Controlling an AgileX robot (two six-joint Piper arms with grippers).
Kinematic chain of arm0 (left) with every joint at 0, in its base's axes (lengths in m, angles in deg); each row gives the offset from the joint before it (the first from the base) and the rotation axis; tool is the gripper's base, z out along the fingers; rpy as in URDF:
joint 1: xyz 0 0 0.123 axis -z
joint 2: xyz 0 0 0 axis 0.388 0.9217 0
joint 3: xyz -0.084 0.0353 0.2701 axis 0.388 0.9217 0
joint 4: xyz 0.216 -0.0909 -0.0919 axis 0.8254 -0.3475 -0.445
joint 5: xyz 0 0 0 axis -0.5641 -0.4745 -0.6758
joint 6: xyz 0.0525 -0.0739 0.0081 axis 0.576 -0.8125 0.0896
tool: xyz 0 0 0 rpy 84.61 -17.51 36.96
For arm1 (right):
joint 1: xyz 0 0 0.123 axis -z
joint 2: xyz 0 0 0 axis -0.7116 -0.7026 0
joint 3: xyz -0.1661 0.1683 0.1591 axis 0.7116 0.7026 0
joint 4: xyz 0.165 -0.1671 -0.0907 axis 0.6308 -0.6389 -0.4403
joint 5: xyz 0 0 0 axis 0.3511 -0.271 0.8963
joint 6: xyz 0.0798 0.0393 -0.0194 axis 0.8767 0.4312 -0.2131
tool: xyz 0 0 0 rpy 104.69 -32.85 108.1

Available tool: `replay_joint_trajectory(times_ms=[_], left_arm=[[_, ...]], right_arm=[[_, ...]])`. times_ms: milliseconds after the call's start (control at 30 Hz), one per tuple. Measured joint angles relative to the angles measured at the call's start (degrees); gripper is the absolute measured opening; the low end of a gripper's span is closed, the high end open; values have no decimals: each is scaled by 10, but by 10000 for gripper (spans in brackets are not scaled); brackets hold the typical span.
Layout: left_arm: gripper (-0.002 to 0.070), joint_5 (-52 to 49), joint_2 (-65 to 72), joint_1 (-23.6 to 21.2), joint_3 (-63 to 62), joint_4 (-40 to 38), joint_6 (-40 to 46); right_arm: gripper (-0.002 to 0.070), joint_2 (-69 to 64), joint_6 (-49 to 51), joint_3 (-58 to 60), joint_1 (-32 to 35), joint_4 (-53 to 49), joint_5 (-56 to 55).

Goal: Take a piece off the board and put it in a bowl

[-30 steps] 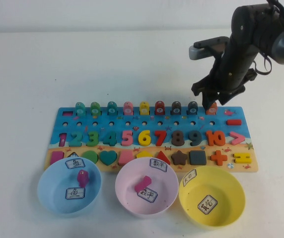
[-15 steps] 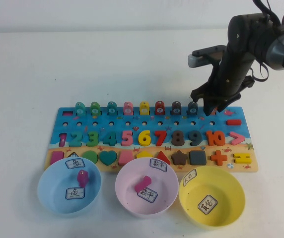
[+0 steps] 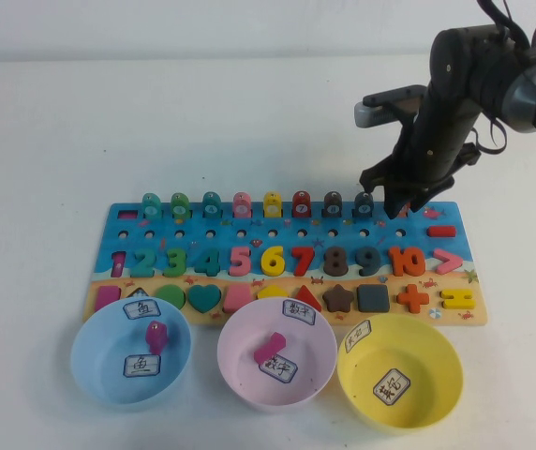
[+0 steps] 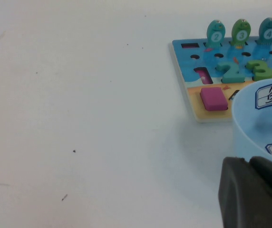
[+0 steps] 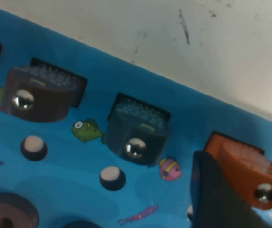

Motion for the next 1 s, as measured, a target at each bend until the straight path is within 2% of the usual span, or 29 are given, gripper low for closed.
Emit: replay_joint_trajectory(times_ms=[1000], left_arm=[[-4,0,0,0,0,0,0]], right_arm=[[222,17,-1,-34,0,-4,1]])
